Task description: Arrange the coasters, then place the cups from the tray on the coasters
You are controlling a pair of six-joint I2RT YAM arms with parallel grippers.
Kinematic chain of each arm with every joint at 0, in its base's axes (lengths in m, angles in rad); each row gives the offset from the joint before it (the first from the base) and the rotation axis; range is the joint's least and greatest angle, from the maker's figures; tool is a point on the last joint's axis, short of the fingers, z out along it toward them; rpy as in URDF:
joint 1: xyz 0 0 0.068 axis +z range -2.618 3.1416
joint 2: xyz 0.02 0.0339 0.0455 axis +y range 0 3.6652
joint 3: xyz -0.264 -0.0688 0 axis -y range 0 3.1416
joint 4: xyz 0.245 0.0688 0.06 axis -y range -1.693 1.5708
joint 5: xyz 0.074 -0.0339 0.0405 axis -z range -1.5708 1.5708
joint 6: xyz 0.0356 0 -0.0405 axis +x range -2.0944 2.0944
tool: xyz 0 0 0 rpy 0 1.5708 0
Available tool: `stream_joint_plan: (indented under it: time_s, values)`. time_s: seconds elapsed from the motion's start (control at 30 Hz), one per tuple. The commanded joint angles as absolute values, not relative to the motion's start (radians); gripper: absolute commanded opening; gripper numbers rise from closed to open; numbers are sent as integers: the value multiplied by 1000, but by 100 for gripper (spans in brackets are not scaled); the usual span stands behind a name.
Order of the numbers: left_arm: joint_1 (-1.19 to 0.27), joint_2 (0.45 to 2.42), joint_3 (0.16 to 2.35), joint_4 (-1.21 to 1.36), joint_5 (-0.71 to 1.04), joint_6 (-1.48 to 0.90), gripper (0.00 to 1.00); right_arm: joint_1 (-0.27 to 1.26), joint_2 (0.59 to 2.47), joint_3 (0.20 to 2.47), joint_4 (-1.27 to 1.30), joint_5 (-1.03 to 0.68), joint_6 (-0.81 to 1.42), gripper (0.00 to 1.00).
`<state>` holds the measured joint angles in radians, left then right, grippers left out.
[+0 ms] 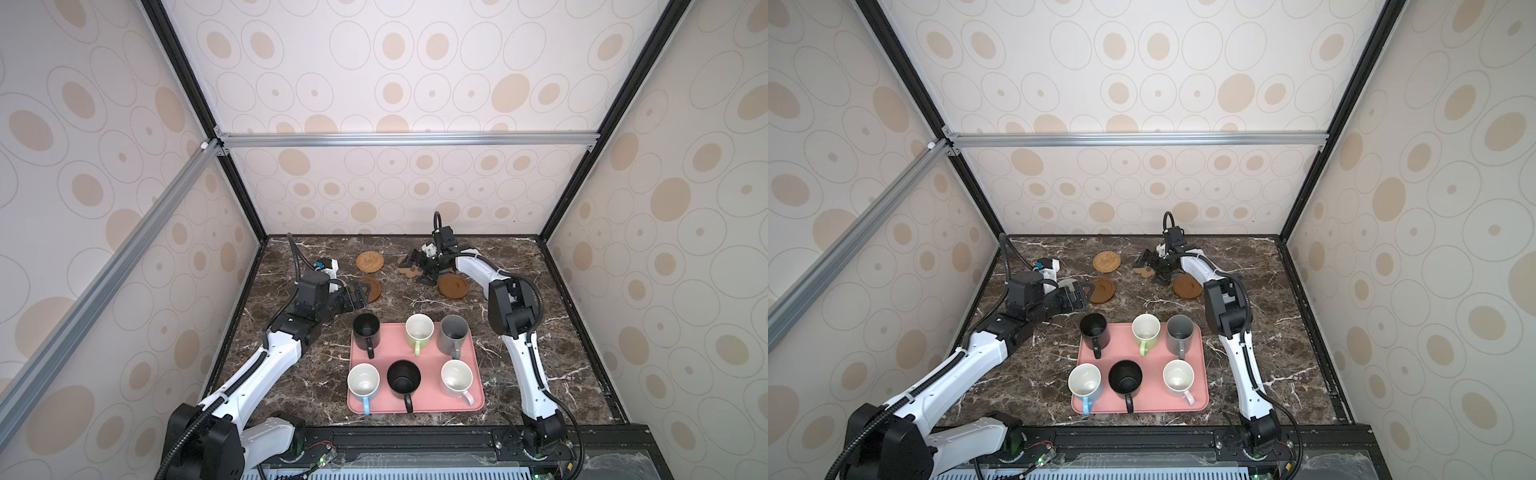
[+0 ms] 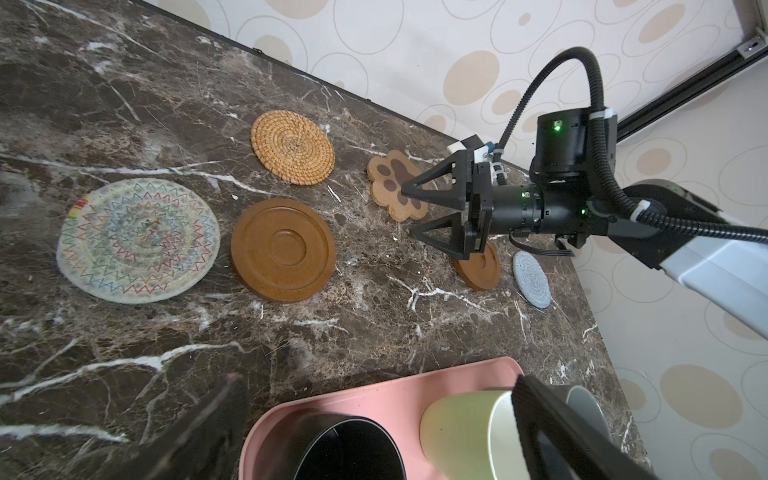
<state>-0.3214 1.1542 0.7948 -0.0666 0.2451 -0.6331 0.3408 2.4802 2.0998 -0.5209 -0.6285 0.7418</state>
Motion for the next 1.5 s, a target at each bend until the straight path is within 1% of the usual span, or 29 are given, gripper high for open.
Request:
stream_joint_plan:
  time_s: [0.0, 0.3, 0.43, 0.8, 0.87, 1.47]
  values:
    - [-317, 1135, 796, -53, 254, -650, 100, 325, 2404, 2111, -597, -635, 677, 100]
    - [-318, 1129, 796, -51, 257, -650, 100, 284, 2416, 2157, -629, -640, 650, 100]
    - [-318, 1129, 797, -47, 259, -652, 100, 247, 2454, 2203, -648, -633, 652, 100]
    - [-318, 1125, 792, -39, 267, -660, 100, 225, 2552, 2291, -665, -631, 645, 100]
    - [-318, 1122, 789, -39, 267, -661, 100, 225, 2562, 2321, -655, -639, 649, 100]
    - [-318, 1098, 772, -45, 261, -671, 100, 227, 2656, 2354, -534, -683, 741, 100]
